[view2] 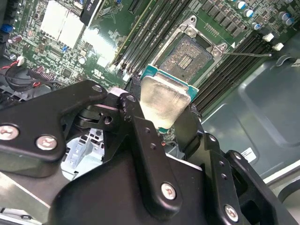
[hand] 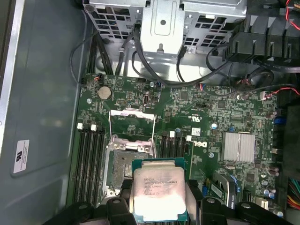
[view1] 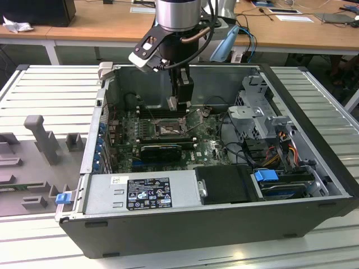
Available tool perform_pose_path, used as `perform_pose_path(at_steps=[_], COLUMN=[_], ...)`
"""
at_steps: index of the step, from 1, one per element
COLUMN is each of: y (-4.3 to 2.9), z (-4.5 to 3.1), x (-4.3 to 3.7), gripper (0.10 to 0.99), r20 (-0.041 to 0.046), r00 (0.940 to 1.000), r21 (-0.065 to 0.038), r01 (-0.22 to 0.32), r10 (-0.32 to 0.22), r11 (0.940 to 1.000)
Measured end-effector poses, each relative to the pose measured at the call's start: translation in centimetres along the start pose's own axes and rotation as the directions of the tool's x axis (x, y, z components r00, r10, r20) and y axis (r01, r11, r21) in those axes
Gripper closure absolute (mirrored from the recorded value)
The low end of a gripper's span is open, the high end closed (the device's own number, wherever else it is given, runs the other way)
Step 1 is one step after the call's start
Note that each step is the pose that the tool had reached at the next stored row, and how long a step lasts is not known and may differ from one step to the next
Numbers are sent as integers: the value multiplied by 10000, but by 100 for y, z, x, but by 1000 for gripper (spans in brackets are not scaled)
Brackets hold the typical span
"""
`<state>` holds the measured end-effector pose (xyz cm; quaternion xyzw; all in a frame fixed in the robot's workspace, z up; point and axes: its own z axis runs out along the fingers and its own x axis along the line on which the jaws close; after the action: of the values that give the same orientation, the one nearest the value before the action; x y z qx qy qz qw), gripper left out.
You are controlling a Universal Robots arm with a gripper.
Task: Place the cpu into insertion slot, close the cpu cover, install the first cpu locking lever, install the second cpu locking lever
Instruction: 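Place the cpu into insertion slot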
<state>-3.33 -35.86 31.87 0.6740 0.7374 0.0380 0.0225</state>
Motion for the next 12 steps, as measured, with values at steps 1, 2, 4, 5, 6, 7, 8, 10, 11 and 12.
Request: perform_pose_path(at_steps=[1,2,4,5,6,7,8,10,11,12], y=[-1,-1,-2,-3,-3,-4,-4,-5,-5,-6], z=[9,18,28,33,37,41,45,58,61,65], x=[0,0,-1,-1,-1,-1,-1,-1,-1,-1], gripper=[557,557,557,557,557,557,557,557,557,557], r20=[2,3,5,6,6,8,9,11,12,13], r00=[10000,10000,10000,10000,10000,10000,10000,9999,9999,9999], r21=[0,0,-1,-1,-2,-1,-2,-2,-2,-2], r01=[-16,-33,-53,-64,-72,-83,-91,-120,-128,-136], r10=[16,33,53,64,72,83,91,120,128,136], r11=[10000,10000,10000,10000,10000,10000,10000,9999,9999,9999])
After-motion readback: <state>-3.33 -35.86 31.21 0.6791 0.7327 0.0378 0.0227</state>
